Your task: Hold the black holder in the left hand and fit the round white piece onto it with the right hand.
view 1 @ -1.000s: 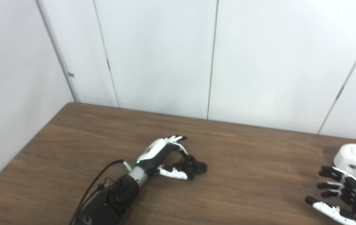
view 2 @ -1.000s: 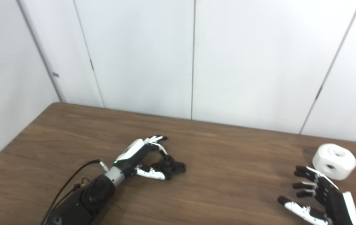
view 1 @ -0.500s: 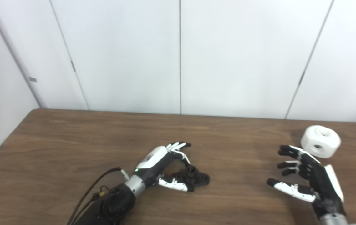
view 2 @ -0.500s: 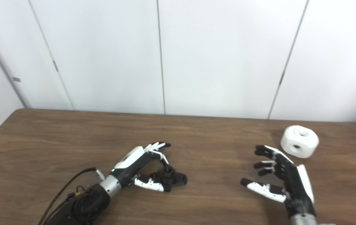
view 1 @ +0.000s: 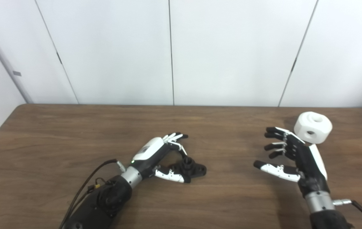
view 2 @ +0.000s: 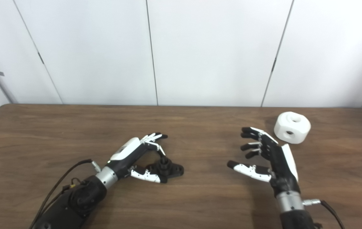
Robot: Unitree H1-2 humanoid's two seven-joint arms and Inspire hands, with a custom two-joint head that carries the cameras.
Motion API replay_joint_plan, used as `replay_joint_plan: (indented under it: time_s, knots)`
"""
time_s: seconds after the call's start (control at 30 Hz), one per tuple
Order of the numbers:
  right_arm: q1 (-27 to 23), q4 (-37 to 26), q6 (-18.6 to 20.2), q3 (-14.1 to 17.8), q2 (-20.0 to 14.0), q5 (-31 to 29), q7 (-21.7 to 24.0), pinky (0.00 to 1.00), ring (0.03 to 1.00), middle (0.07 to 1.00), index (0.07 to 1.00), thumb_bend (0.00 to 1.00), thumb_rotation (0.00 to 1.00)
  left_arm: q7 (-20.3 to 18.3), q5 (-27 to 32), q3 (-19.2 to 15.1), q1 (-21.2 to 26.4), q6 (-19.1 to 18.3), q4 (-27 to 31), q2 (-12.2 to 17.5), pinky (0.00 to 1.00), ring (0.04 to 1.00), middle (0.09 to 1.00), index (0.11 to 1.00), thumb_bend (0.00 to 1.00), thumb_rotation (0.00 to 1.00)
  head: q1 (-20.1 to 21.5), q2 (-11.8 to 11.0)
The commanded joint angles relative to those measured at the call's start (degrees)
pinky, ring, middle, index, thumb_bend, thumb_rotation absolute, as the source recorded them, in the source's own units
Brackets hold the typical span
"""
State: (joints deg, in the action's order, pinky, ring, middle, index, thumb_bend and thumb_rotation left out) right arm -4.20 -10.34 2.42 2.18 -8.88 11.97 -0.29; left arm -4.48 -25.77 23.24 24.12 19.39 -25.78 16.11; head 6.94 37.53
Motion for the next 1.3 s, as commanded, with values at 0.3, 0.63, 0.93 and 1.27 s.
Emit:
replay_joint_plan:
  time_s: [0.3,0.63,0.93,1.27]
  knots:
    - [-12.82,-8.79,12.77,-5.66,-12.36,23.84,7.62,0.52,0.656,0.766,0.756,0.73,0.11,-3.47,-0.92,1.99,-1.82,1.75,-4.29,1.27,1.00,1.000,0.953,0.482,0.52,0.06,18.39,-4.44]
    - [-24.53,-3.37,19.76,-9.65,-23.84,42.87,18.51,0.60,0.775,0.842,0.782,0.78,0.19,-2.92,1.51,0.65,-0.66,7.38,-10.54,2.63,0.99,1.000,0.938,0.482,0.52,0.05,30.63,-10.46]
    - [-29.57,0.12,24.43,-7.17,-31.26,47.90,30.60,0.74,0.885,0.935,0.849,0.84,0.36,-2.92,3.38,2.24,-0.33,7.52,-12.26,3.93,1.00,1.000,0.946,0.482,0.52,0.05,34.93,-12.95]
    - [-32.61,2.64,24.37,-5.44,-34.82,46.69,43.15,0.77,0.936,0.962,0.903,0.96,0.41,-1.04,5.70,4.90,-0.24,7.53,-12.53,5.30,1.00,1.000,0.940,0.482,0.52,0.05,35.69,-13.41]
